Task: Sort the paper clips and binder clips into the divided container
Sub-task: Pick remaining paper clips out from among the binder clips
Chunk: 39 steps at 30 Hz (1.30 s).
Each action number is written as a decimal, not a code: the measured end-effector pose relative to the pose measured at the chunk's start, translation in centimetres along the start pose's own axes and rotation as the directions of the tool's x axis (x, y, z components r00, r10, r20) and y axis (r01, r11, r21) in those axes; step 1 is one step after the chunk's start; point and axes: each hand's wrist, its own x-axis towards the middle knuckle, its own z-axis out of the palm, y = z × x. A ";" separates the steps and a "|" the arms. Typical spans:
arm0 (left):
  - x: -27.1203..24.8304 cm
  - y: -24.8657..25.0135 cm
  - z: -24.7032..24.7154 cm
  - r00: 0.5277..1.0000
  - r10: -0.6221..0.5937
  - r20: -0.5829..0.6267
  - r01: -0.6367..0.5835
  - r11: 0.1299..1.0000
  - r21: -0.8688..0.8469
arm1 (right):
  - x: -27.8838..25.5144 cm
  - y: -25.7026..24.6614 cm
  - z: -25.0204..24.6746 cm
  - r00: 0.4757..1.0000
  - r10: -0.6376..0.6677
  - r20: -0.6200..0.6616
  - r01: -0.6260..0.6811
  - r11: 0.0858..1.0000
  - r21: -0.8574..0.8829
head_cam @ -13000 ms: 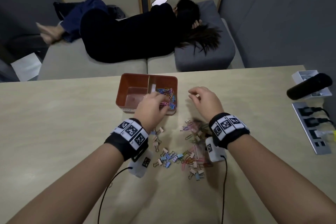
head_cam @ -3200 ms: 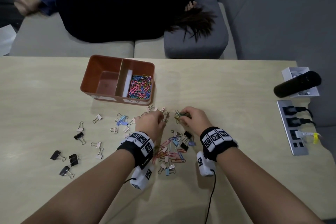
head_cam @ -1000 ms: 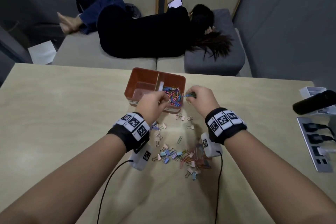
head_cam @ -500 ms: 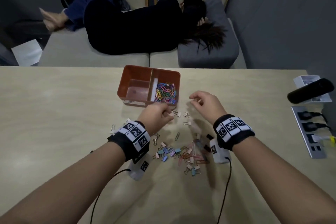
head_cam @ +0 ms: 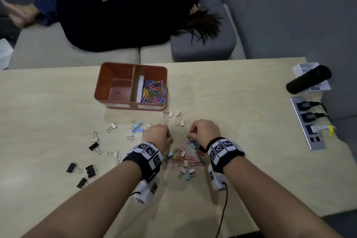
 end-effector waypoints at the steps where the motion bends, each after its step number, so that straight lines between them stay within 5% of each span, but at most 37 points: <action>1: 0.1 0.1 0.0 1.000 -0.001 0.011 0.001 1.000 0.009 | 0.3 -0.2 0.0 1.000 0.010 0.019 -0.010 1.000 -0.020; 8: 0.3 0.1 0.2 0.998 0.045 0.050 -0.046 0.999 0.003 | 1.4 -0.7 -0.4 0.989 -0.009 0.147 0.020 0.997 -0.068; 13: -0.6 -0.1 0.0 0.990 0.127 0.058 -0.120 0.987 -0.103 | 0.4 1.1 -0.9 0.993 -0.093 0.067 0.073 0.964 0.256; 16: -1.3 0.8 0.7 0.988 0.148 0.048 -0.143 0.985 -0.101 | -0.3 1.4 -0.6 0.978 -0.157 0.135 0.102 0.933 0.346; 24: -1.4 3.5 3.0 0.999 0.016 0.029 -0.014 0.998 -0.065 | -1.1 1.1 -0.3 0.957 -0.257 0.132 0.273 0.954 -0.123; 33: -1.0 4.8 2.9 0.997 -0.081 0.012 0.082 0.996 -0.033 | -0.6 1.2 0.1 0.960 -0.247 0.134 0.272 0.937 -0.219; 39: -0.9 5.0 2.5 1.000 0.000 0.029 -0.002 0.996 0.091 | -0.7 2.3 -0.8 0.962 -0.242 0.126 0.257 0.958 -0.126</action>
